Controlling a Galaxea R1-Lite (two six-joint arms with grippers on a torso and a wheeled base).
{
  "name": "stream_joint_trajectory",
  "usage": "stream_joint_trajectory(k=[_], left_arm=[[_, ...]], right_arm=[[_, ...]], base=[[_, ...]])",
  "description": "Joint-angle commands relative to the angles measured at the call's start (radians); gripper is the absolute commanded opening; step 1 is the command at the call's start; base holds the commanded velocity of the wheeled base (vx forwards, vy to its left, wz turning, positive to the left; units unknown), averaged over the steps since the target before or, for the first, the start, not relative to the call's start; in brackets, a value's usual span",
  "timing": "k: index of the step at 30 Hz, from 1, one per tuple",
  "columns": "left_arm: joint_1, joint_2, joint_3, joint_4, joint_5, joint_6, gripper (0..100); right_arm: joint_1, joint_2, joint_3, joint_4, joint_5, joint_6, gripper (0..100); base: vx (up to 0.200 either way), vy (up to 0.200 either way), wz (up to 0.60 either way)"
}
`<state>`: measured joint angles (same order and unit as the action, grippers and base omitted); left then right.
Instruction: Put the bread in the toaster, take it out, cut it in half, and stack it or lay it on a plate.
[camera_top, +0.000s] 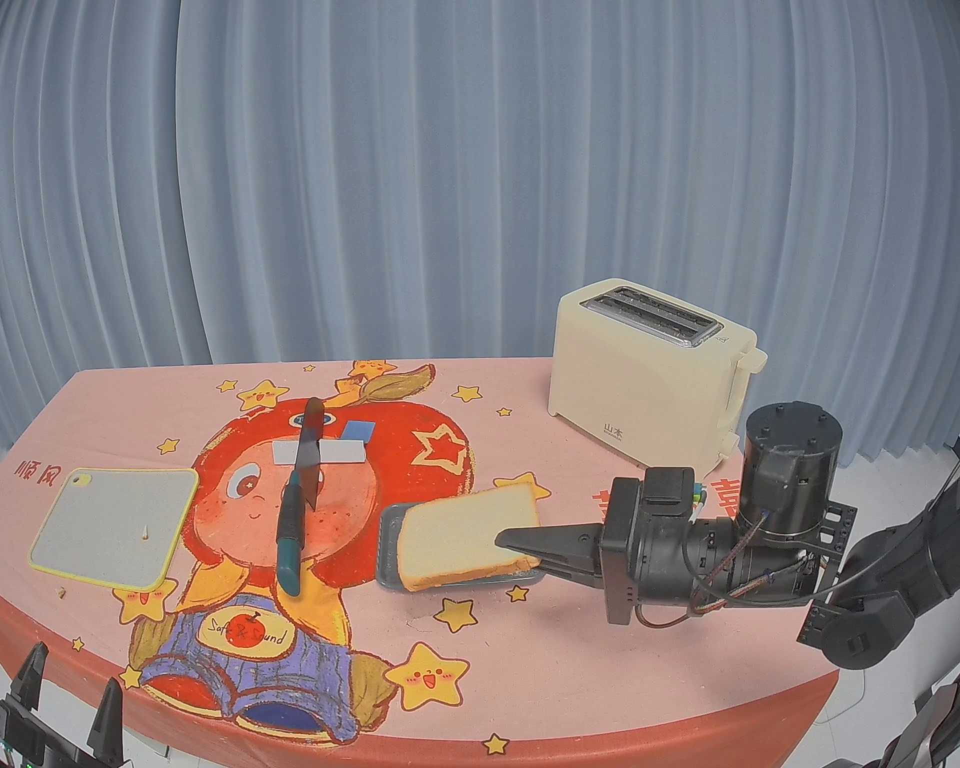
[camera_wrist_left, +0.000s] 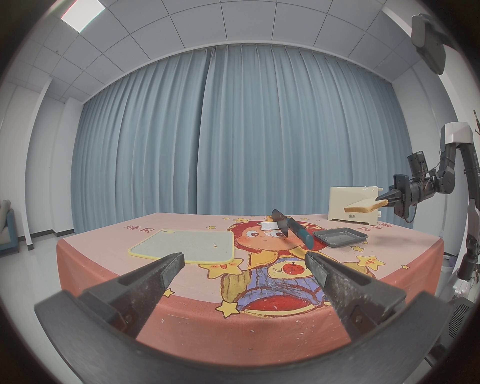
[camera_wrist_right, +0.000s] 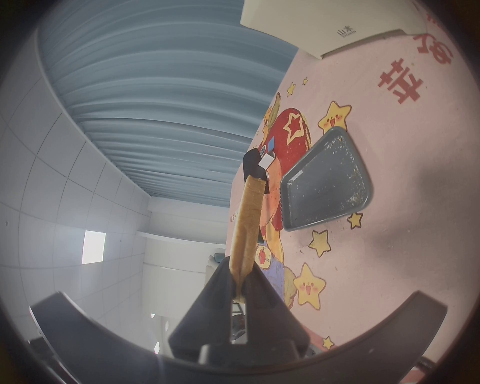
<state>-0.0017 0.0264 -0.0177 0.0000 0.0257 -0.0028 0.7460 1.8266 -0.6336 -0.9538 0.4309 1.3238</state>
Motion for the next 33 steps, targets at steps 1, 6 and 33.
stream_joint_trajectory(k=[1,6,33], left_arm=[[0.0,0.001,0.018,0.0,0.0,0.0,100],[0.0,0.001,0.018,0.0,0.0,0.0,100],[0.0,0.001,0.018,0.0,0.0,0.0,100]], right_arm=[[0.007,-0.021,0.015,-0.003,-0.029,-0.048,0],[0.062,-0.044,0.028,-0.003,-0.089,-0.109,0],[0.225,-0.148,0.16,-0.01,-0.29,-0.584,0]], base=[[0.0,0.0,0.0],[0.0,0.0,0.0],[0.0,0.0,0.0]])
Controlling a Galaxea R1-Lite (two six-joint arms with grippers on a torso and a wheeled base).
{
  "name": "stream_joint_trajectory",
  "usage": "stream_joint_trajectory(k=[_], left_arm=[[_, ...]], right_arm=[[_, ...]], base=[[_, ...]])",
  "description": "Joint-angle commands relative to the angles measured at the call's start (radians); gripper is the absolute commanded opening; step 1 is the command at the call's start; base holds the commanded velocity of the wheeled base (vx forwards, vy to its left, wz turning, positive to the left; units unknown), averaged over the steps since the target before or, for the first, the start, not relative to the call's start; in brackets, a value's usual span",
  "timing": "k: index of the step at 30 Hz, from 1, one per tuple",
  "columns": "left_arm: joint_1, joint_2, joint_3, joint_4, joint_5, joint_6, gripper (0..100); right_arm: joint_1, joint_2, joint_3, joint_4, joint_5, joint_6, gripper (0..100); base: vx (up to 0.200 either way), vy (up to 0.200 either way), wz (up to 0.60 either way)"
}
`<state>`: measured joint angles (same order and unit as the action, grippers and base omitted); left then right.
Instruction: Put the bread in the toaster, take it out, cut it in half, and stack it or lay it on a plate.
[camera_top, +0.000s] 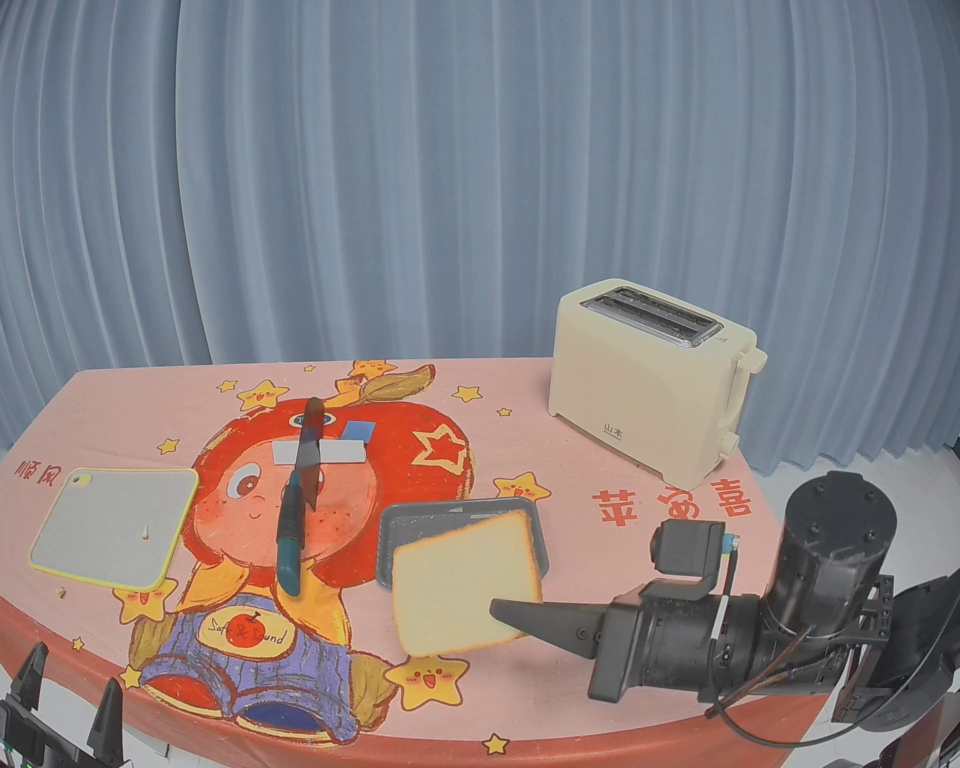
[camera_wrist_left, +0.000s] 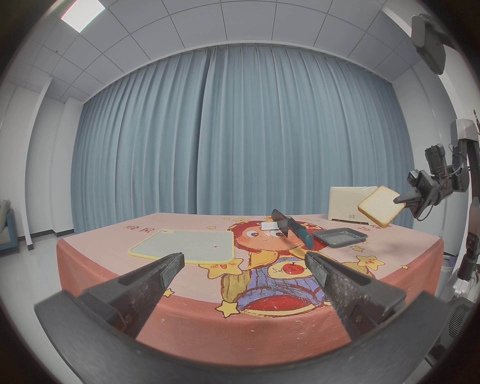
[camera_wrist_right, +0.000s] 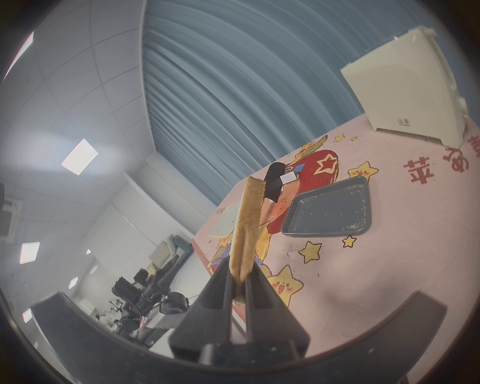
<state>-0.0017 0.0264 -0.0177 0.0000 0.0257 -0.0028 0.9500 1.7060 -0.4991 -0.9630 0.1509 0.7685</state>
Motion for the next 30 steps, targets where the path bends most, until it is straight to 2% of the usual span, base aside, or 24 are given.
stream_joint_trajectory(k=[1,5,7,12,16,20,30], left_arm=[[0.0,0.001,0.018,0.0,0.0,0.0,100],[0.0,0.001,0.018,0.0,0.0,0.0,100],[0.0,0.001,0.018,0.0,0.0,0.0,100],[0.0,0.001,0.018,0.0,0.0,0.0,100],[0.0,0.001,0.018,0.0,0.0,0.0,100],[0.0,0.001,0.018,0.0,0.0,0.0,100],[0.0,0.001,0.018,0.0,0.0,0.0,100]], right_arm=[[0.019,-0.028,0.033,0.0,-0.01,-0.058,0],[0.019,-0.029,0.051,-0.002,-0.01,-0.127,0],[0.019,-0.034,0.057,-0.002,-0.01,-0.143,0],[0.021,-0.045,0.065,-0.023,-0.008,-0.15,0],[0.021,-0.039,0.1,-0.118,-0.011,-0.158,0],[0.021,-0.035,0.116,-0.169,-0.011,-0.189,0],[0.012,-0.026,0.16,-0.207,-0.014,-0.339,0]], base=[[0.0,0.0,0.0],[0.0,0.0,0.0],[0.0,0.0,0.0],[0.0,0.0,0.0],[0.0,0.0,0.0],[0.0,0.0,0.0],[0.0,0.0,0.0]])
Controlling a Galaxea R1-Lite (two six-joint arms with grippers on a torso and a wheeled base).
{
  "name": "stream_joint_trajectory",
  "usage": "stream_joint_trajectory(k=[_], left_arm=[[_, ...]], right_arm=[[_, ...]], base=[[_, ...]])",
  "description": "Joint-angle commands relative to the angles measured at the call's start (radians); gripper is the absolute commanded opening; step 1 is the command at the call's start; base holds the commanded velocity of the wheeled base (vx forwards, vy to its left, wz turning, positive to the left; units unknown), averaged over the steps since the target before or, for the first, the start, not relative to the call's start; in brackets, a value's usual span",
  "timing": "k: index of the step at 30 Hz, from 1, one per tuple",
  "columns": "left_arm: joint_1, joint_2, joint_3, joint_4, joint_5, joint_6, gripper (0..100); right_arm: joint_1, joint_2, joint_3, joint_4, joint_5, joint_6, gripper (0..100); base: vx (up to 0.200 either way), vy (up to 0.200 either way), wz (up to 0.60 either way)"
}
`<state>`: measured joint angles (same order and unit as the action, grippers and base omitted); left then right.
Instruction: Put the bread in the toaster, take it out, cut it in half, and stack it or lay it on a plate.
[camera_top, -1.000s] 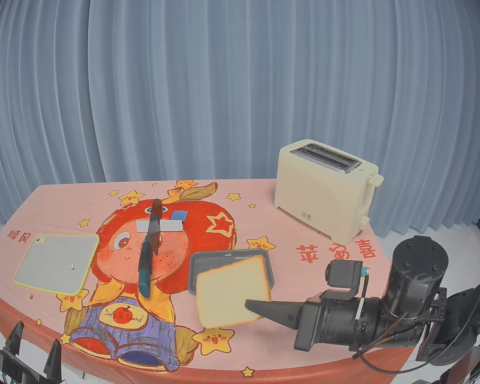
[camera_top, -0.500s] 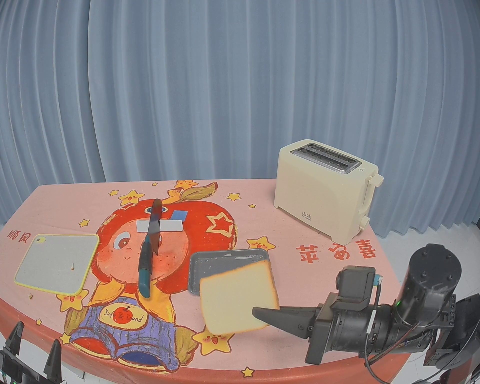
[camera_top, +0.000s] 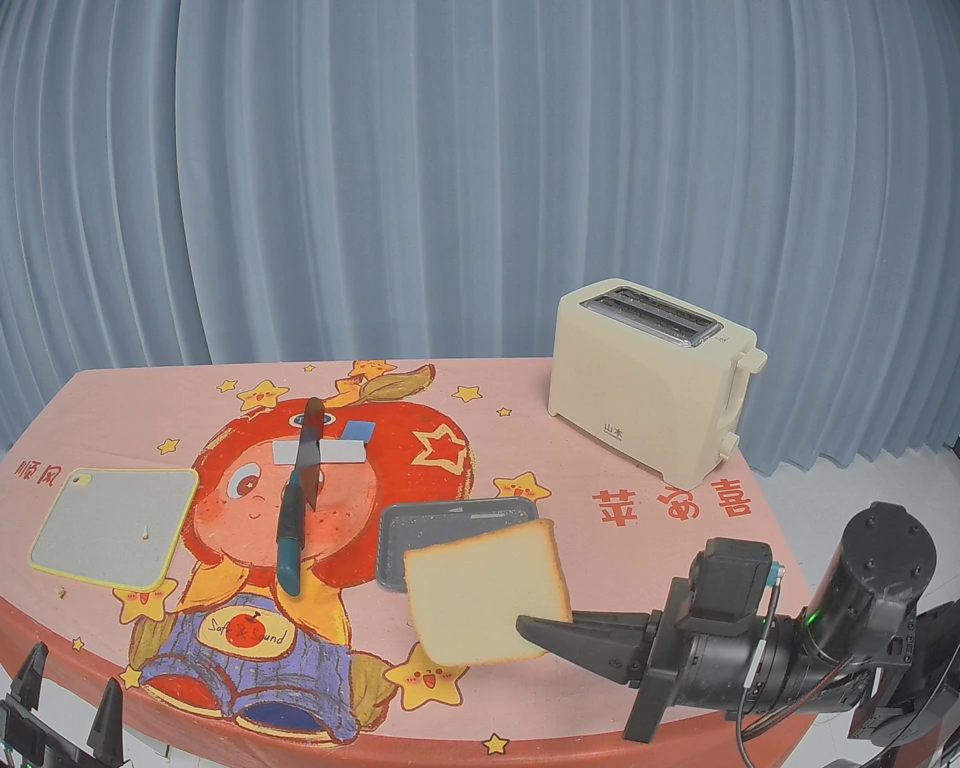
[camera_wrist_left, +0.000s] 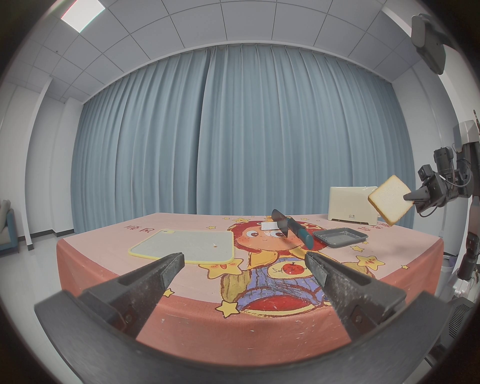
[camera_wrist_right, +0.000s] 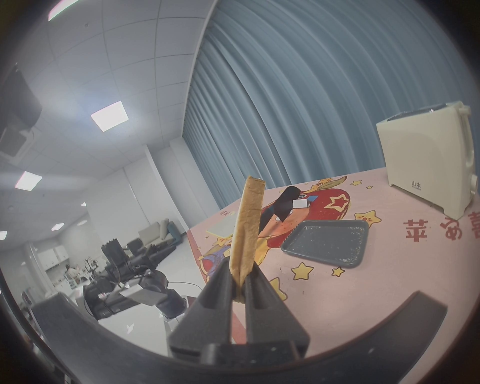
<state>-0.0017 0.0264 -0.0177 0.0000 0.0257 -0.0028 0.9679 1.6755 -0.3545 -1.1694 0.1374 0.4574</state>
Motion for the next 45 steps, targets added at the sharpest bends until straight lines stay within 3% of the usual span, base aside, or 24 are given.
stream_joint_trajectory(k=[1,9,12,18,41,45], left_arm=[[0.0,0.001,0.018,0.0,0.0,0.0,100],[0.0,0.001,0.018,0.0,0.0,0.0,100],[0.0,0.001,0.018,0.0,0.0,0.0,100],[0.0,0.001,0.018,0.0,0.0,0.0,100],[0.0,0.001,0.018,0.0,0.0,0.0,100],[0.0,0.001,0.018,0.0,0.0,0.0,100]], right_arm=[[-0.006,0.004,0.02,-0.001,-0.001,-0.04,0],[-0.012,0.0,0.049,-0.001,-0.024,-0.145,0],[-0.012,0.0,0.049,-0.001,-0.033,-0.166,0],[-0.012,0.003,0.049,-0.001,-0.091,-0.197,0],[-0.029,-0.005,0.043,-0.001,-0.098,-0.201,0],[-0.029,-0.016,0.038,-0.001,-0.118,-0.2,0]], base=[[0.0,0.0,0.0],[0.0,0.0,0.0],[0.0,0.0,0.0],[0.0,0.0,0.0],[0.0,0.0,0.0],[0.0,0.0,0.0]])
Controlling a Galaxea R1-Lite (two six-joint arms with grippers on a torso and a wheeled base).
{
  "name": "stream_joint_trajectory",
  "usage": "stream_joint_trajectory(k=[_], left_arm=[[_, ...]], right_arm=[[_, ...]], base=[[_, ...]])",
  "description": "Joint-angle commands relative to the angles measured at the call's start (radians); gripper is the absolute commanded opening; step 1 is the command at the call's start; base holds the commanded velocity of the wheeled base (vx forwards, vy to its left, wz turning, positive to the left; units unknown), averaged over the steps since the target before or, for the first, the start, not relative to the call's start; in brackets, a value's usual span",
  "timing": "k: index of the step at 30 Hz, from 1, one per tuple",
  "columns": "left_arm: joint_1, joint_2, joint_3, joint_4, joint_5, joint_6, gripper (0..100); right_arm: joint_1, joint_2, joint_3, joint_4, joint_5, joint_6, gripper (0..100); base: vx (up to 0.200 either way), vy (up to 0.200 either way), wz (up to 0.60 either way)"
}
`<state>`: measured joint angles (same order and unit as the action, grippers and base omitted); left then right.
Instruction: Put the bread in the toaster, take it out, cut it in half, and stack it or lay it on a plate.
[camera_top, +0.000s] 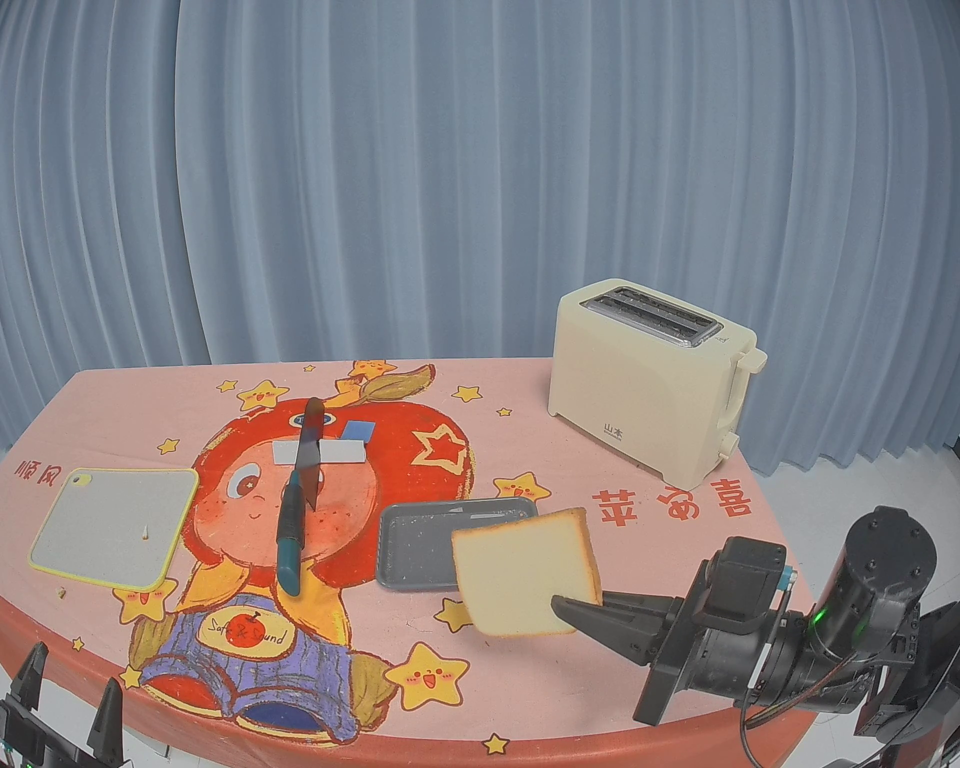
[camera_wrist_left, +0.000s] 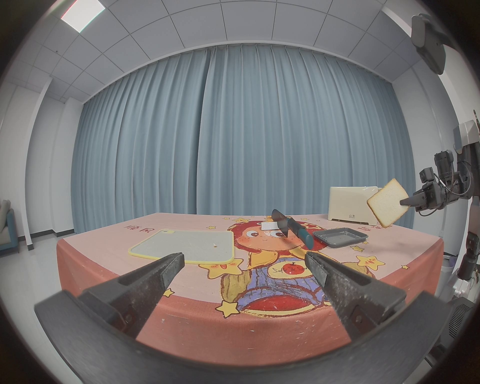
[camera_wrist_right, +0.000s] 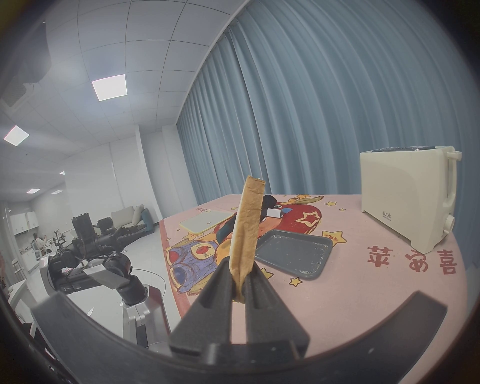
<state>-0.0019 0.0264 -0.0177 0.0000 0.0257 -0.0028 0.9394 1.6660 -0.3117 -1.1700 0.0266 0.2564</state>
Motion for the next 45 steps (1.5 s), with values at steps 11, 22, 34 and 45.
stream_joint_trajectory(k=[11,22,34,45], left_arm=[[0.0,0.003,0.018,0.0,0.005,0.004,100],[0.0,0.001,0.018,0.0,0.003,0.003,100],[0.0,0.001,0.018,0.0,0.003,0.003,100],[0.0,0.001,0.018,0.0,0.005,0.001,100]], right_arm=[[-0.022,-0.002,-0.014,-0.002,-0.039,0.0,0],[-0.022,0.0,-0.018,-0.002,-0.039,0.001,0],[-0.024,-0.003,-0.018,-0.002,-0.039,0.0,0],[-0.024,-0.002,-0.015,-0.002,-0.039,0.0,0]], base=[[0.0,0.0,0.0],[0.0,0.0,0.0],[0.0,-0.083,0.0],[0.0,-0.2,0.0]])
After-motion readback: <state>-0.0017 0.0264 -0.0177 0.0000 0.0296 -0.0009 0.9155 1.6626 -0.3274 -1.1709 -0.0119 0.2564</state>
